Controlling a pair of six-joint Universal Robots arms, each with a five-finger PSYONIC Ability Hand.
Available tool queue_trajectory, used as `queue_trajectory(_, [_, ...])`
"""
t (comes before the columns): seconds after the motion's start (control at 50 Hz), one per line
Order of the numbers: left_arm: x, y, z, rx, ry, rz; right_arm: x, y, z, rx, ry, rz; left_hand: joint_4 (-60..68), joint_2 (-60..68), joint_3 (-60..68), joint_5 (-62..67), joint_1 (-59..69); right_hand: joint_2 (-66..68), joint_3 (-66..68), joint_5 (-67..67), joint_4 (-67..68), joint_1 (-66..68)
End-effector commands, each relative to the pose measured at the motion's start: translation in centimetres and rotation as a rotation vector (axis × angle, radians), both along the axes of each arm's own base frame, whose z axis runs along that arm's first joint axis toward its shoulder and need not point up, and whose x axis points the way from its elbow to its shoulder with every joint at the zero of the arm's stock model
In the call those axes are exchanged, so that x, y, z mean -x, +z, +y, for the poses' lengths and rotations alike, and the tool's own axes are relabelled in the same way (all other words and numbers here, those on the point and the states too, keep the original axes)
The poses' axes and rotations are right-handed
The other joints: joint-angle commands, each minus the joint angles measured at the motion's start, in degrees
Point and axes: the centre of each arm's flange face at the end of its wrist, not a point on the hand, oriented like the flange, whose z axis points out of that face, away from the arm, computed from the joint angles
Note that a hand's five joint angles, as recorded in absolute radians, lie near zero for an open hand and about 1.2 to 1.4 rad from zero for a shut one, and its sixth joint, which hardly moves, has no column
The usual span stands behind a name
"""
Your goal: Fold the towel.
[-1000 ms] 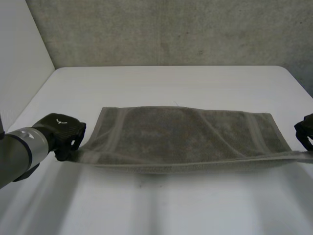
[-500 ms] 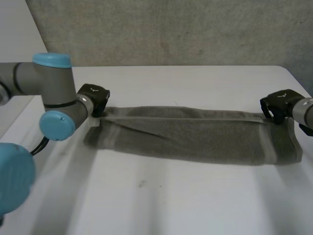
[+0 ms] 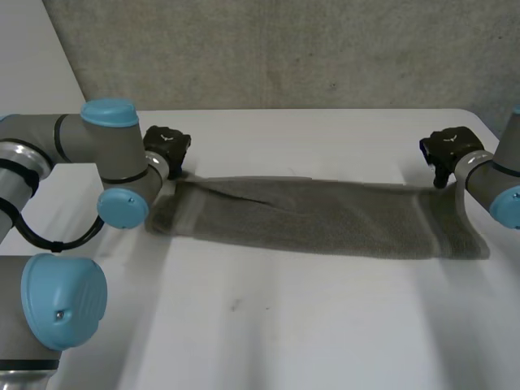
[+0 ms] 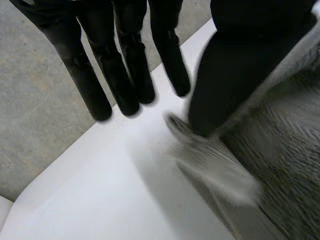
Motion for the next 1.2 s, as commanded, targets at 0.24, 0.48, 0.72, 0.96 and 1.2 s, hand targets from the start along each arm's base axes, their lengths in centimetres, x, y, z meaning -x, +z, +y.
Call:
queue_trajectory(0.24, [1.2,6.9,3.6,0.011,-0.027,0.049,-0.2,9.7,3.4,0.119,-0.007,-0.083,-42.0,-42.0,-42.2,-42.5,-41.8,-27.7,-28.6,-29.4,-30.2,-28.3])
queue_trajectory(0.48, [-1.5,9.2,8.8,-0.141,-0.007,0.162,3.2,8.5,9.6,-0.049,0.0,-0.092,-42.0,-42.0,-42.2,-42.5,-41.8,-27.7,-28.6,-29.4,-30.2,-28.3])
queue_trajectory(0.72, [-3.2,8.2,12.6,-0.084,-0.071,0.213,6.4,3.2,11.0,-0.178,-0.019,-0.14,-42.0,-42.0,-42.2,-42.5,-41.8,-24.1,-25.0,-25.8,-26.6,-24.7])
queue_trajectory(0.96, [-4.2,5.7,13.4,-0.087,-0.055,0.213,8.0,-2.6,9.8,-0.226,-0.031,-0.072,-42.0,-42.0,-42.2,-42.5,-41.8,-4.4,-5.4,-6.1,-6.9,-5.0])
queue_trajectory(1.2, [-4.4,5.6,13.2,-0.089,-0.048,0.212,8.9,-4.1,9.0,-0.241,-0.041,-0.026,-42.0,-42.0,-42.2,-42.5,-41.8,42.3,41.4,40.6,39.8,41.7])
